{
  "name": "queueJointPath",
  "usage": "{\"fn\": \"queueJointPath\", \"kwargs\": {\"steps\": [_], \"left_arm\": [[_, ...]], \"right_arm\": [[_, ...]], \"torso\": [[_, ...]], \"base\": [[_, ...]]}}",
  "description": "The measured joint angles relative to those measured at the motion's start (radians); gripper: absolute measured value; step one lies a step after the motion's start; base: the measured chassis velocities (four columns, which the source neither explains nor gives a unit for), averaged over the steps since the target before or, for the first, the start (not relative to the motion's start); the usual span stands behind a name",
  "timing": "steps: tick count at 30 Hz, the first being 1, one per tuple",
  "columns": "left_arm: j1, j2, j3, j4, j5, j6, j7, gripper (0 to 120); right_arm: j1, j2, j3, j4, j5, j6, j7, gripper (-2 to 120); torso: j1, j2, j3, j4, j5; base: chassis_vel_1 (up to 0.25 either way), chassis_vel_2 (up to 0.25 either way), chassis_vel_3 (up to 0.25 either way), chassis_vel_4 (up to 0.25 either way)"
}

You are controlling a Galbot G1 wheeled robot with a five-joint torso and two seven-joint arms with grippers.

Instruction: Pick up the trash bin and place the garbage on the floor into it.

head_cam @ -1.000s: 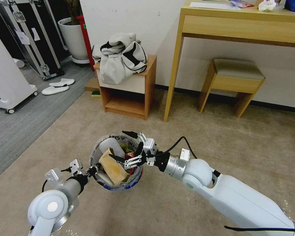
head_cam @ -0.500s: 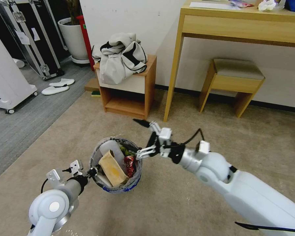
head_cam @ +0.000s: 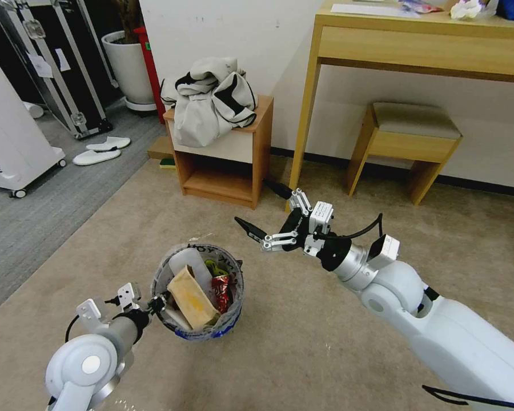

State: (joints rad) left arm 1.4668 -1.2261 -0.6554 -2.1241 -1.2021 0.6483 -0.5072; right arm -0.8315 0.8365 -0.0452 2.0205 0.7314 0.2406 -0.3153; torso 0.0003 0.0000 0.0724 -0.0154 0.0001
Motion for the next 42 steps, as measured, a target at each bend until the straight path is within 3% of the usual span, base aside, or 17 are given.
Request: {"fn": "queueJointPath", "kwargs": {"steps": [11,19,35,42], "left_arm": [[0.005,-0.013,-0.003,0.006,0.036,-0.006,0.001,0],[-0.001,-0.018,0.014,0.025,0.055,-0.006,0.0,0],[-0.02,-0.017,0.041,0.04,0.06,-0.002,-0.038,0],[-0.027,-0.011,0.045,0.046,0.056,-0.001,-0.041,0]], "right_arm": [[-0.273,0.095,0.233,0.003,-0.24,0.062,0.044,100],[-0.484,0.137,0.389,0.04,-0.37,0.133,0.015,100],[-0.621,0.19,0.481,0.077,-0.412,0.172,-0.047,100],[-0.659,0.283,0.546,0.069,-0.545,0.267,-0.07,100]], "torso": [[0.0,0.0,0.0,0.0,-0.0001],[0.0,0.0,0.0,-0.0002,-0.0001],[0.0,0.0,0.0,0.0,-0.0002],[0.0,0.0,0.0,0.0,-0.0001]], "base": [[0.0,0.0,0.0,0.0],[0.0,0.0,0.0,0.0],[0.0,0.0,0.0,0.0],[0.0,0.0,0.0,0.0]]}}
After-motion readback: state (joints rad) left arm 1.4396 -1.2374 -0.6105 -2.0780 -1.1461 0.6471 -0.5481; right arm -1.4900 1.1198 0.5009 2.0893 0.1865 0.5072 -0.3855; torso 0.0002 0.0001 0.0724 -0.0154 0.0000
